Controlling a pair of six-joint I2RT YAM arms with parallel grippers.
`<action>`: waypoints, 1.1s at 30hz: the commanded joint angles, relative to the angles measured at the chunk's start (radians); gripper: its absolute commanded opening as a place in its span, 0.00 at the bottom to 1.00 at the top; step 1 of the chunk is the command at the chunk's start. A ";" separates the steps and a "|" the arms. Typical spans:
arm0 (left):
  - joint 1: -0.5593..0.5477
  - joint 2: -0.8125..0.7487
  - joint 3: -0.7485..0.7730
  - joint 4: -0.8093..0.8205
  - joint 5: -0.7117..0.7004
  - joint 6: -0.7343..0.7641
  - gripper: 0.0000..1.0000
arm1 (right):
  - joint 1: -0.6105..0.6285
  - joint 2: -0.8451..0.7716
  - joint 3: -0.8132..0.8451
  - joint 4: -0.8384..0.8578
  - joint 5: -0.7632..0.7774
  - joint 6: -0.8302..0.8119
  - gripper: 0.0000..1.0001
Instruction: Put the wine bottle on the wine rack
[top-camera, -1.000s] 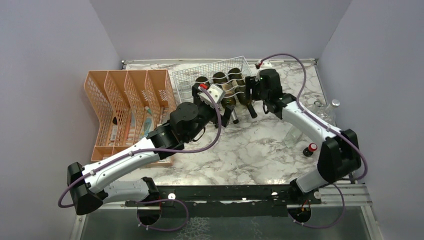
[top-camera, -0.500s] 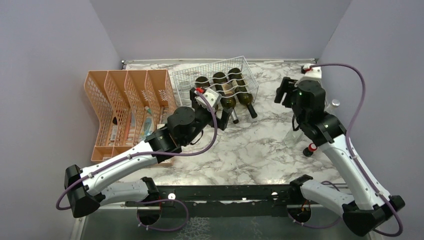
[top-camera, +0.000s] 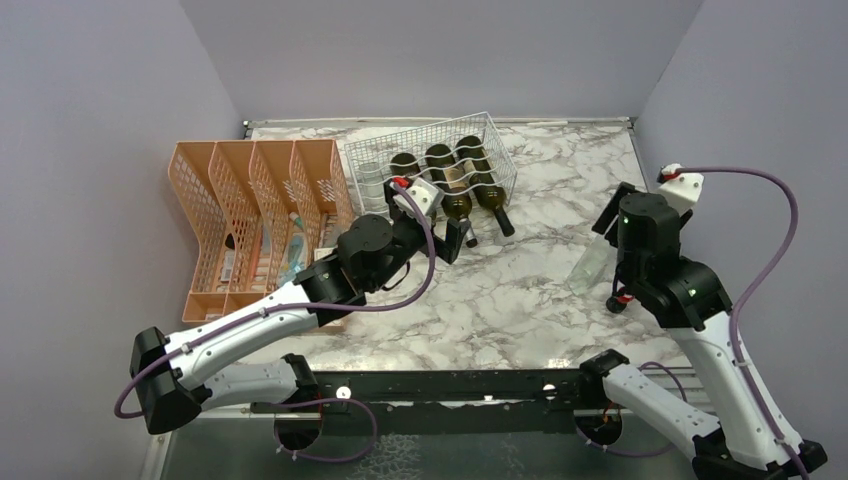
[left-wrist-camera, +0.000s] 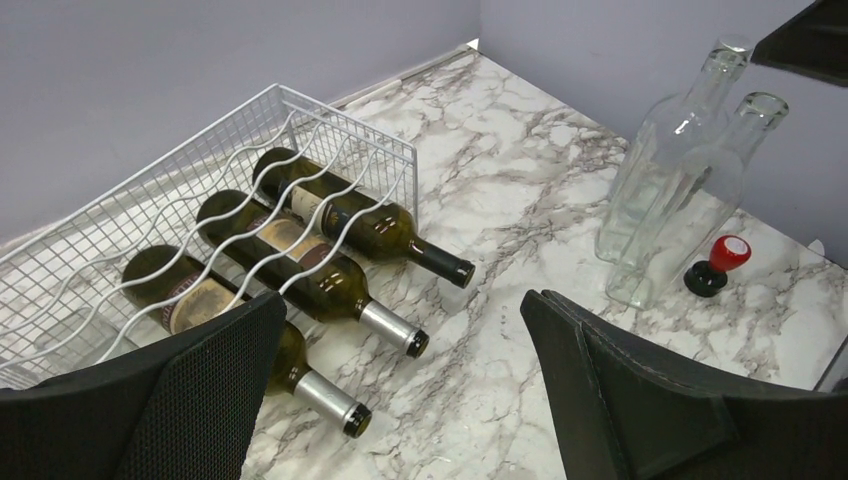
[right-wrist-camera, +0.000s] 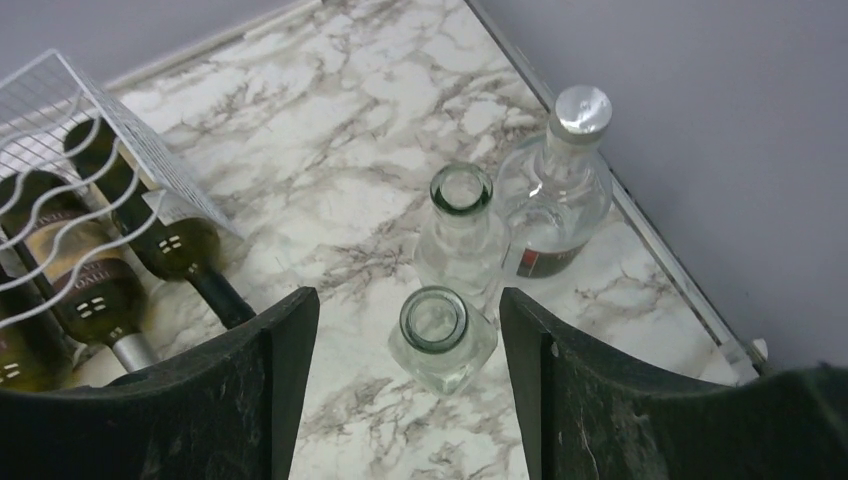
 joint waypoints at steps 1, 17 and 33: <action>-0.001 0.012 0.000 0.037 0.040 -0.037 0.99 | 0.001 0.028 -0.049 -0.154 0.004 0.146 0.69; -0.001 0.041 0.027 0.021 0.056 -0.036 0.99 | -0.003 0.106 -0.128 -0.082 0.128 0.161 0.66; -0.001 0.055 0.033 0.013 0.060 -0.039 0.99 | -0.037 0.072 -0.210 0.104 0.087 0.004 0.42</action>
